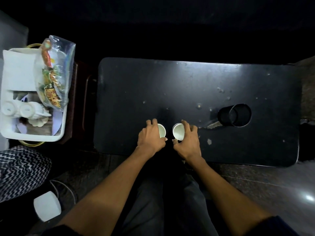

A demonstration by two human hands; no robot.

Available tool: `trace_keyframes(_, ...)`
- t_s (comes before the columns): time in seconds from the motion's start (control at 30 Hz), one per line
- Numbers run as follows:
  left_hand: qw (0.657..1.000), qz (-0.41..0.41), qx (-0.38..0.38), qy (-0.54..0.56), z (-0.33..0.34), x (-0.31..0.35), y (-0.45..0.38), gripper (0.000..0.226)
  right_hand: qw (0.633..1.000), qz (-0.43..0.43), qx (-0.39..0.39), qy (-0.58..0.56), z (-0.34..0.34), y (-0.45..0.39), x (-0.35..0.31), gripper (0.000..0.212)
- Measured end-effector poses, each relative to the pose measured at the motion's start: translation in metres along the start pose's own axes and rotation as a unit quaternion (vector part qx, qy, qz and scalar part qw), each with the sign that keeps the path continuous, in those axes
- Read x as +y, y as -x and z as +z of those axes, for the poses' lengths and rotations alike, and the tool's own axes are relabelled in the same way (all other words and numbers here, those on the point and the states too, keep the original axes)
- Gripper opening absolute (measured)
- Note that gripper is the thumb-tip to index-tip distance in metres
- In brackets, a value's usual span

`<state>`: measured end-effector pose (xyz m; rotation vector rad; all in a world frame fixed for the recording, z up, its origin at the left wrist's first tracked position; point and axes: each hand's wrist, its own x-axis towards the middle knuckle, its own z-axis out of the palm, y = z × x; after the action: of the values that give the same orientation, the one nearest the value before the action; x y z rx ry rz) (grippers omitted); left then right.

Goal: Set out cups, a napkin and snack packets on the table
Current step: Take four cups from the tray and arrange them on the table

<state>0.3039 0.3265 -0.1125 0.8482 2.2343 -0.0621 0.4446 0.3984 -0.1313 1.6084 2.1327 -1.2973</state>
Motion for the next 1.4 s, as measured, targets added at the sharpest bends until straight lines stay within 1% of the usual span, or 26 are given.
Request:
trace_keyframes(0.07,1.0,0.004,-0.017,0.011,-0.001,-0.005,0.0,0.092,1.0,0.001,-0.006,-0.003,-0.001,0.0,0.0,0.086)
trace_keyframes(0.13,1.0,0.008,-0.019,0.022,-0.001,-0.008,0.002,0.088,1.0,-0.004,-0.006,0.004,-0.002,0.0,-0.002,0.085)
trace_keyframes(0.23,0.998,-0.007,0.011,0.063,0.002,-0.007,0.006,0.077,1.0,-0.016,-0.014,0.012,-0.004,0.0,-0.006,0.083)
trace_keyframes(0.37,0.992,-0.045,0.027,0.119,0.003,-0.005,0.007,0.081,0.999,-0.013,-0.025,0.016,-0.006,-0.001,-0.01,0.085)
trace_keyframes(0.5,0.992,-0.037,0.018,0.119,0.003,-0.007,0.005,0.081,0.999,-0.02,-0.022,0.015,-0.007,0.0,-0.011,0.087)
trace_keyframes(0.77,0.991,-0.03,0.024,0.128,0.005,-0.011,0.006,0.077,1.0,-0.015,-0.015,0.01,-0.006,0.002,-0.011,0.086)
trace_keyframes(1.2,0.988,-0.037,0.017,0.147,0.009,-0.013,0.004,0.084,1.0,0.025,-0.013,-0.003,-0.004,0.004,-0.021,0.086)
trace_keyframes(1.33,0.987,-0.043,0.0,0.152,0.007,-0.013,0.004,0.093,1.0,0.023,-0.018,0.006,-0.003,0.007,-0.023,0.089)
trace_keyframes(1.4,0.986,-0.045,-0.002,0.158,0.003,-0.015,0.007,0.098,0.999,0.015,-0.011,0.036,-0.003,0.011,-0.027,0.09)
